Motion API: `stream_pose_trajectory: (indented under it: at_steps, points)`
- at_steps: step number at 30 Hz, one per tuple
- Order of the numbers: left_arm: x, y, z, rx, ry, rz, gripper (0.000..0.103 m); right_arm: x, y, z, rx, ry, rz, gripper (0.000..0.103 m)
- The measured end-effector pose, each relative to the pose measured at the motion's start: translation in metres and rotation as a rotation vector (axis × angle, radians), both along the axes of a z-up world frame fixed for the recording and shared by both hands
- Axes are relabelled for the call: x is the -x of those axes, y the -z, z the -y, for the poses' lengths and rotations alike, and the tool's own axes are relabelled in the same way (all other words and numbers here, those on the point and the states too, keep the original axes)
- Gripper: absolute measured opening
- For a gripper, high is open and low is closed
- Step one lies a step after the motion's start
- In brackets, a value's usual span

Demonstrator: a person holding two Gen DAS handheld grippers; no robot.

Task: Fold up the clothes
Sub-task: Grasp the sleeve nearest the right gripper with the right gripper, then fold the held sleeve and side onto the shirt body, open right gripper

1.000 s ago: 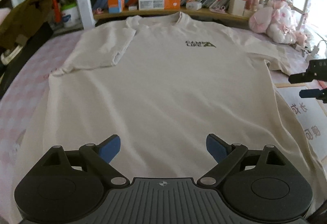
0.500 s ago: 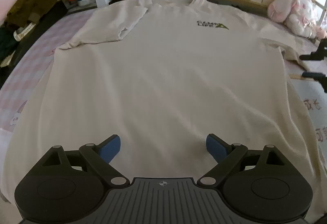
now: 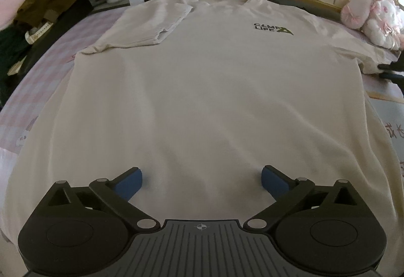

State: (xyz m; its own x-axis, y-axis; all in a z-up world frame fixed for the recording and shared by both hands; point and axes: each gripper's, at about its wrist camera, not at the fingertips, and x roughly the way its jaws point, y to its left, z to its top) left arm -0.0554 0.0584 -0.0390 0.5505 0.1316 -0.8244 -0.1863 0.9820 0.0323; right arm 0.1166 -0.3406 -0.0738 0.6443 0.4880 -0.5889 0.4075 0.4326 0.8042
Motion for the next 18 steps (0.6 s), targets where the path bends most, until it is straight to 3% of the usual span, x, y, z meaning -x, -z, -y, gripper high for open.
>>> stream_pose_trajectory:
  at_steps: [8,10,12,17,18]
  points:
    - [0.003,0.002,-0.003,0.011,-0.007,0.012,0.103,-0.004,-0.007,-0.002,0.076,-0.004,0.019,0.01]
    - [0.003,0.003,-0.004,0.01,0.001,0.014,0.103,-0.007,-0.005,-0.003,0.07,0.006,-0.001,0.014]
    - [0.004,0.003,-0.005,0.008,0.012,0.017,0.103,-0.008,-0.003,-0.002,0.055,0.026,-0.017,0.026]
    - [0.004,0.003,-0.011,0.009,0.065,0.018,0.103,-0.01,-0.006,-0.003,0.088,0.103,-0.021,0.024]
    - [0.003,0.003,-0.014,0.012,0.073,0.017,0.103,-0.011,-0.007,-0.003,0.097,0.118,-0.029,0.019]
